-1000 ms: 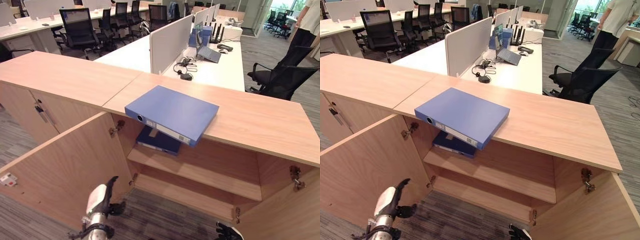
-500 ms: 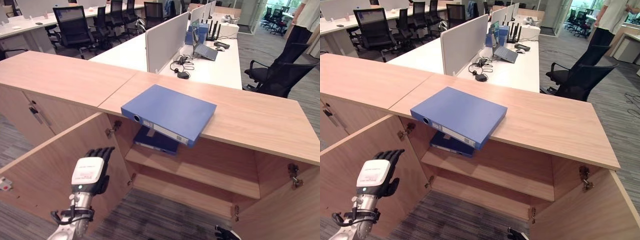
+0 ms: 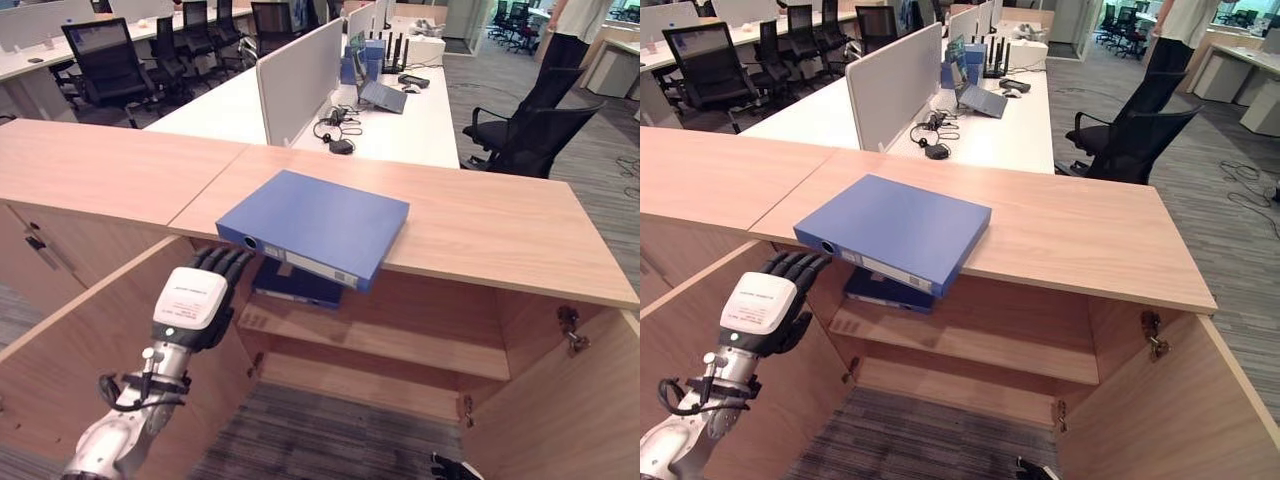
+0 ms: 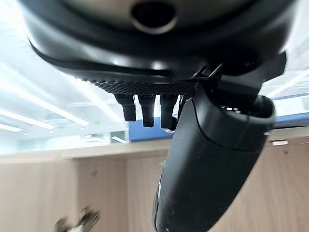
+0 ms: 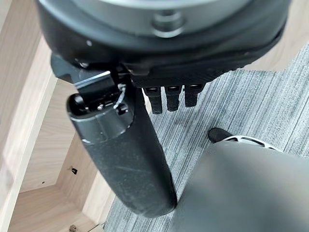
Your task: Put the empty folder in the office cabinet
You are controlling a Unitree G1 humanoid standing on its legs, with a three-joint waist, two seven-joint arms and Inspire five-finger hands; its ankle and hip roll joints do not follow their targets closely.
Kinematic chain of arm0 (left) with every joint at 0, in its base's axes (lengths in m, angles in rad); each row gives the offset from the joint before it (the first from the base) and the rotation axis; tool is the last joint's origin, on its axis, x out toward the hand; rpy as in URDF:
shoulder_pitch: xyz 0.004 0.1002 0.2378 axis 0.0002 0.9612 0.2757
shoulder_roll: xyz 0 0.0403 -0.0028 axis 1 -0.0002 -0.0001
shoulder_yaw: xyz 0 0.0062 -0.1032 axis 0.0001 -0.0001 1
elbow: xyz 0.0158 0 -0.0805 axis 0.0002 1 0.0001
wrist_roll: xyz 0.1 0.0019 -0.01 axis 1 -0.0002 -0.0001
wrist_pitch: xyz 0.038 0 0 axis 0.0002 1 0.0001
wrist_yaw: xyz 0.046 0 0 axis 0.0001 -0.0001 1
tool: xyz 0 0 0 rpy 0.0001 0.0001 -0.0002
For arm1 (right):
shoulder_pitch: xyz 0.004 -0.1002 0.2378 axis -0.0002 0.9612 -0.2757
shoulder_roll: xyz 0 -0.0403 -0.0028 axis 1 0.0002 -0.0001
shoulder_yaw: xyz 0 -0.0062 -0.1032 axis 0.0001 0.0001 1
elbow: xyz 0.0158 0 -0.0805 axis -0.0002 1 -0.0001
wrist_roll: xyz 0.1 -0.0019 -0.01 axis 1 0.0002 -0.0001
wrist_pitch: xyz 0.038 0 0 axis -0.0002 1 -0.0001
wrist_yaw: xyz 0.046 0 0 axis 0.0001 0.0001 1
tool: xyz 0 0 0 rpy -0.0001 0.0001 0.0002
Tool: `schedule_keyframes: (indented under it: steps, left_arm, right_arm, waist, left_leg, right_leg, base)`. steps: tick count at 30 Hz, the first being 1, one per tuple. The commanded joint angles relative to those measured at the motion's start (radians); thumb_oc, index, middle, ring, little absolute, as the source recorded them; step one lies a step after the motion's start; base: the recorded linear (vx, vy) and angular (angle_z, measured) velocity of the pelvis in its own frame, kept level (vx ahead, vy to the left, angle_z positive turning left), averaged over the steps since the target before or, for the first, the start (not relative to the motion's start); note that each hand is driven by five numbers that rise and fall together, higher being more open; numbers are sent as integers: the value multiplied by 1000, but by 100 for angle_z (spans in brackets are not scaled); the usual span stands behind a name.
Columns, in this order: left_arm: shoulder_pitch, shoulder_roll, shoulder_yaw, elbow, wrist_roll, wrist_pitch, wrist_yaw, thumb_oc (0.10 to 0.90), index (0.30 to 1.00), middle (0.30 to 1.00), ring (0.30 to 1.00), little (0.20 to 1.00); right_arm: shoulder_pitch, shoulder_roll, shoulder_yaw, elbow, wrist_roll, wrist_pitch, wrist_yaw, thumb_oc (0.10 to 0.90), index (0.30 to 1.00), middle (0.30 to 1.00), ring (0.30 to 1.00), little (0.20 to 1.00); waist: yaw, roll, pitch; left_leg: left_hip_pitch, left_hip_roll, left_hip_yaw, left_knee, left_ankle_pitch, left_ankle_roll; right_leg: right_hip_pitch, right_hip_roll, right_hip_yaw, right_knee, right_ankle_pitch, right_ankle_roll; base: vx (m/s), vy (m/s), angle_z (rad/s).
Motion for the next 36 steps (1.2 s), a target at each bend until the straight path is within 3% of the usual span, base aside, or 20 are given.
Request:
schedule_keyframes:
  steps: [1,16,24,36]
  left_arm:
    - [-213,56,-16,-37,28,4,47,800,900,900,900,900]
    - [-425,58,-165,32,59,29,35,800,900,900,900,900]
    - [-412,49,-157,10,56,24,33,800,900,900,900,900]
    - [-509,38,-212,29,56,38,31,800,900,900,900,900]
  right_arm:
    - [-66,-26,40,-37,-39,-36,-2,800,900,900,900,900]
    - [-65,-24,36,-8,-43,-28,-16,800,900,900,900,900]
    - [-57,-19,32,8,-47,-24,-20,800,900,900,900,900]
    - [-68,-21,38,14,-45,-20,-25,800,900,900,900,900]
  waist:
    - [-34,1,1]
    - [-82,4,-13]
    - [-87,7,-22]
    - [-100,8,-25]
  left_leg:
    - [46,-17,1,-2,-107,-20]
    - [51,-26,22,-2,-117,-13]
    - [63,-28,26,-2,-126,-9]
    - [72,-27,31,-2,-128,-8]
  right_leg:
    - [64,-1,6,11,-125,66]
    - [57,-9,31,11,-119,71]
    - [61,-8,49,11,-124,67]
    - [65,-3,55,11,-126,66]
  base:
    - [2,13,-10]
    - [13,13,-6]
    - [7,0,0]
    - [3,-1,-1]
